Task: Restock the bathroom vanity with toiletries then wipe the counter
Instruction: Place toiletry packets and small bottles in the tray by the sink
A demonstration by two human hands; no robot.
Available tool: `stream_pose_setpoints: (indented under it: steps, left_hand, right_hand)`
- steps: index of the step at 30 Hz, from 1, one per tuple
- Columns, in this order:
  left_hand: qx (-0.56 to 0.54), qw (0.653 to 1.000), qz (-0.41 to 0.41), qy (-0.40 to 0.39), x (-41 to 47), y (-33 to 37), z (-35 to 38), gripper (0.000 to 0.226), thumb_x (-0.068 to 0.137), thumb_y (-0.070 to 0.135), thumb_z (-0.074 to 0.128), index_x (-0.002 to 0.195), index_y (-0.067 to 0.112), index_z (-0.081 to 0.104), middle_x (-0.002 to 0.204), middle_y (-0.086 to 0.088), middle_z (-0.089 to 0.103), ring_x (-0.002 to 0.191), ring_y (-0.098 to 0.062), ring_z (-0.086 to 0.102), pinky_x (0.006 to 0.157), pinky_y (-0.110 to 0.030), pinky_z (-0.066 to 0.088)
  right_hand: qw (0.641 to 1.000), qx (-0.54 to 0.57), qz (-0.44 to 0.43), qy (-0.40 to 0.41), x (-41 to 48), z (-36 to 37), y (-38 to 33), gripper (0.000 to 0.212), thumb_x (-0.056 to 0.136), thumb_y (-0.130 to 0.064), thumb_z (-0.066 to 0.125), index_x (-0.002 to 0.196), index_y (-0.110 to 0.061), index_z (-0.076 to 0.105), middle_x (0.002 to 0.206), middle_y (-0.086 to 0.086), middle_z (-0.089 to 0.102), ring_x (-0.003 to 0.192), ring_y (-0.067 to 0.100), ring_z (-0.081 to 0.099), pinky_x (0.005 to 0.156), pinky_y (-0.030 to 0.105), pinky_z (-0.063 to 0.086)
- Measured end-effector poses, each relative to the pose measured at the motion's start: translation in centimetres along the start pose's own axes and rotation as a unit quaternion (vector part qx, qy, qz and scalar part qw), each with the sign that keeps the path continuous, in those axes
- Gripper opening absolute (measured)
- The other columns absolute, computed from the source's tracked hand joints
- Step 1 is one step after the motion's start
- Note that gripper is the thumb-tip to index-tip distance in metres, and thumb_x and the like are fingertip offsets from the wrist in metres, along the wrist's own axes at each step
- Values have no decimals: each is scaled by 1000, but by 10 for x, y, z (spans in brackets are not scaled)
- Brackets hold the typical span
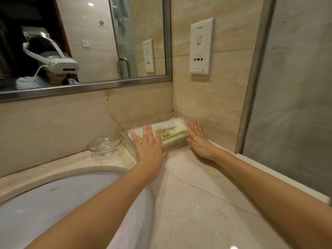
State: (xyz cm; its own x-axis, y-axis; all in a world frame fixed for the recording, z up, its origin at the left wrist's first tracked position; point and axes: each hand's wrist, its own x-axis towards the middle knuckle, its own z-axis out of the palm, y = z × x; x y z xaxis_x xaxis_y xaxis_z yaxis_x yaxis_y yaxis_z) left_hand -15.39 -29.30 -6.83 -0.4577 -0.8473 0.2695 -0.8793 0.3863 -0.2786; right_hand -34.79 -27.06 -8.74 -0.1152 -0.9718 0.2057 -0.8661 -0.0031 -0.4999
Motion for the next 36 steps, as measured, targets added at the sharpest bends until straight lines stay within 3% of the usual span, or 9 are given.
stream_pose_setpoints:
  steps: [5,12,17,21,23,26,30,33,36]
  left_hand:
    - [-18,1000,7,-11,4,1,4,76,93,62,18,150,14,0,157,-21,6,145,-40,7,115,-59,7]
    - [-90,996,1,17,12,-1,4,56,95,49,40,139,17,27,144,-18,34,136,-40,29,112,-48,26]
    - [-120,992,-7,22,9,0,3,55,95,48,41,140,20,27,149,-14,30,140,-36,24,116,-45,20]
    - [-140,990,-11,-25,-8,1,-9,65,98,44,36,150,17,9,158,-15,7,147,-31,5,121,-42,4]
    - [-169,985,-3,-18,-30,2,-15,65,99,42,34,151,14,8,159,-15,4,147,-28,2,121,-39,2]
    - [-218,976,18,1,-70,7,-28,56,98,35,38,148,14,23,158,-12,12,147,-25,7,120,-36,8]
    - [-292,956,32,-14,-125,24,-61,51,96,25,44,145,18,30,155,-6,21,145,-22,17,113,-34,25]
    - [-317,946,59,7,-164,44,-91,44,93,23,46,137,20,41,137,-4,48,128,-23,44,100,-35,41]
    - [-347,934,85,19,-202,69,-121,39,91,23,47,130,23,50,122,-1,62,116,-22,55,92,-33,45]
  right_hand:
    - [1000,2,-8,30,9,5,7,59,103,-21,29,150,-20,-7,152,6,-31,139,20,-32,108,26,-19]
    - [996,-68,-12,61,10,7,12,58,102,-34,30,151,-29,-1,157,4,-20,144,17,-22,116,35,-12]
    - [994,-88,42,47,12,-9,2,57,99,-36,40,150,-31,14,160,3,-3,147,18,-6,117,41,-6]
    - [995,-39,71,52,-5,-20,-12,49,98,-34,45,145,-25,35,158,5,18,147,23,12,119,41,6]
    - [995,-4,75,61,-28,-29,-16,41,97,-28,50,137,-22,49,149,3,38,140,21,32,117,38,21]
    - [989,53,111,78,-69,-47,-23,31,94,-23,56,124,-21,61,130,-3,59,118,15,56,88,24,40]
    - [983,94,120,103,-133,-69,-39,17,91,-20,60,104,-18,71,100,-3,69,101,13,63,79,23,42]
    - [982,88,124,109,-194,-78,-49,10,87,-24,63,89,-25,72,85,-8,71,86,10,65,78,27,48]
    - [979,101,134,113,-258,-89,-55,7,86,-23,64,85,-22,71,75,-7,72,74,11,68,81,35,55]
